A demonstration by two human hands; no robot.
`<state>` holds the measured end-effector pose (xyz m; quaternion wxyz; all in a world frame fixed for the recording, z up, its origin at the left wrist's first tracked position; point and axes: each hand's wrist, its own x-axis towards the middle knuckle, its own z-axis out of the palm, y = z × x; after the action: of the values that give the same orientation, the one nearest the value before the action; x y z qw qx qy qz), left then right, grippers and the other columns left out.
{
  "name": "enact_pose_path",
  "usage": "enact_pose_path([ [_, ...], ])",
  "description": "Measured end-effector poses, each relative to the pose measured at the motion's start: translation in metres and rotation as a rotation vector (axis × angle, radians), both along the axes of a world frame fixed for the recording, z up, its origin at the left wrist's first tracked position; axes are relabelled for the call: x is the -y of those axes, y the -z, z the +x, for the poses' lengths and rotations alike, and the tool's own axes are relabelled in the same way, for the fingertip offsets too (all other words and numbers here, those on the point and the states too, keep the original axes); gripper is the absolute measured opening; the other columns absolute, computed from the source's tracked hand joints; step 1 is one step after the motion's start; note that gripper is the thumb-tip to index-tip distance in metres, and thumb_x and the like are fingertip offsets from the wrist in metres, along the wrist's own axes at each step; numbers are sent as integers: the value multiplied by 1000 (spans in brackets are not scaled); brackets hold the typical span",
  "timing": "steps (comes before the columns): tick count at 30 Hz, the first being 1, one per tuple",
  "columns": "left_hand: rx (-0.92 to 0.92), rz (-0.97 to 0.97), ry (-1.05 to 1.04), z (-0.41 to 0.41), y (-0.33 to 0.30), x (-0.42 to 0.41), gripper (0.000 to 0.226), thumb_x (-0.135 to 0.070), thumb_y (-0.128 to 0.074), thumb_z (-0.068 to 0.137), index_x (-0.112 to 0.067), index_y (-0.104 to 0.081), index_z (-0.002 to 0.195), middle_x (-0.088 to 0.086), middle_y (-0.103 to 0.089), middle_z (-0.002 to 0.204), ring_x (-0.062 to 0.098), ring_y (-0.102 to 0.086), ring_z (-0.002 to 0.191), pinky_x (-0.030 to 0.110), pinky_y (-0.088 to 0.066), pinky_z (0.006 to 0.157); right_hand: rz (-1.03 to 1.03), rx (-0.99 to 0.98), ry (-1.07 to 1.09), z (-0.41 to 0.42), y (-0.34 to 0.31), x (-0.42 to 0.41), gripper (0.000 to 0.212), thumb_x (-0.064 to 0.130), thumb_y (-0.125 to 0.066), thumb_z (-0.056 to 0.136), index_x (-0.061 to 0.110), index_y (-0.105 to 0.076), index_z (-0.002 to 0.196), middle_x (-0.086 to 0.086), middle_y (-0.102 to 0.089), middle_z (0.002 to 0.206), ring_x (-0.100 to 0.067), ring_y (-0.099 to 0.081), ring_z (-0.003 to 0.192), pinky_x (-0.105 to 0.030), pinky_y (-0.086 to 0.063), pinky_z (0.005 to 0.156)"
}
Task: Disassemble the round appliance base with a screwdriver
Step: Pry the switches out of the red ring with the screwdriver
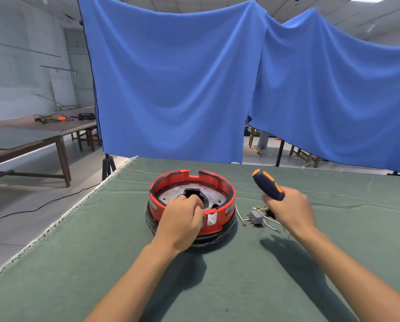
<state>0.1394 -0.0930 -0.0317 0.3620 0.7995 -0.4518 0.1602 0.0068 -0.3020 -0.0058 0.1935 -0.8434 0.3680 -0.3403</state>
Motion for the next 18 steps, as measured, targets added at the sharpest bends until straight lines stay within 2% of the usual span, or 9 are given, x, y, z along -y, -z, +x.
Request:
enact_pose_path([
  [2,-51,-33,33,-1,-2,-3,28,-24,-38,76,-12,-62,83,0,-64,81,19,-52,82,32,-37,79,38,210,-76,-3,-17,-4,34,28,-64,82,13,-44,59,6,-45,47,-16,-43,49,-31,-32,48],
  [4,8,-23,23,-2,-2,-6,27,-23,-41,73,-14,-64,83,-3,-66,84,17,-54,85,29,-35,81,89,411,-156,-4,-35,-12,39,24,-67,83,17,-39,57,9,-34,42,-9,-29,41,-25,-25,43],
  [6,49,-4,-7,-2,-2,-9,28,-25,-42,73,-18,-66,86,-9,-66,87,12,-55,87,25,-29,82,221,593,-213,-7,-53,-20,31,21,-66,82,15,-44,60,10,-35,41,-8,-29,39,-22,-26,41],
  [7,26,-3,-8,-2,-2,-10,30,-27,-41,74,-20,-66,88,-12,-66,87,11,-55,88,24,-28,83,306,660,-239,-8,-61,-24,25,21,-64,82,13,-49,63,8,-40,41,-11,-35,38,-22,-29,39],
  [10,-88,-22,64,0,-2,-17,36,-25,-38,75,-20,-69,93,-17,-64,88,9,-58,90,25,-33,89,451,722,-288,-14,-75,-36,27,32,-54,81,12,-58,62,3,-53,44,-15,-54,39,-18,-34,36],
  [12,-140,-58,106,2,-1,-23,40,-21,-37,76,-18,-72,95,-19,-64,90,6,-59,94,29,-38,92,454,747,-250,-16,-74,-40,34,41,-51,76,18,-58,52,7,-53,46,-11,-51,40,-19,-35,39],
  [14,-140,-71,106,1,0,-28,40,-21,-37,76,-19,-73,94,-19,-66,92,3,-59,95,26,-36,93,489,839,-198,-17,-66,-42,40,39,-53,79,19,-55,44,9,-52,45,-6,-46,41,-22,-37,46],
  [16,-91,-43,88,-2,1,-30,38,-26,-38,79,-24,-72,95,-19,-68,94,2,-57,93,20,-31,90,558,942,-158,-15,-57,-44,40,31,-56,83,19,-51,45,10,-49,41,-4,-40,38,-18,-34,42],
  [18,6,33,62,-2,3,-30,38,-41,-36,84,-30,-70,99,-18,-68,95,2,-53,92,19,-25,86,640,1050,-119,-12,-46,-45,41,24,-60,83,18,-51,43,11,-47,39,-3,-37,35,-12,-29,36],
])
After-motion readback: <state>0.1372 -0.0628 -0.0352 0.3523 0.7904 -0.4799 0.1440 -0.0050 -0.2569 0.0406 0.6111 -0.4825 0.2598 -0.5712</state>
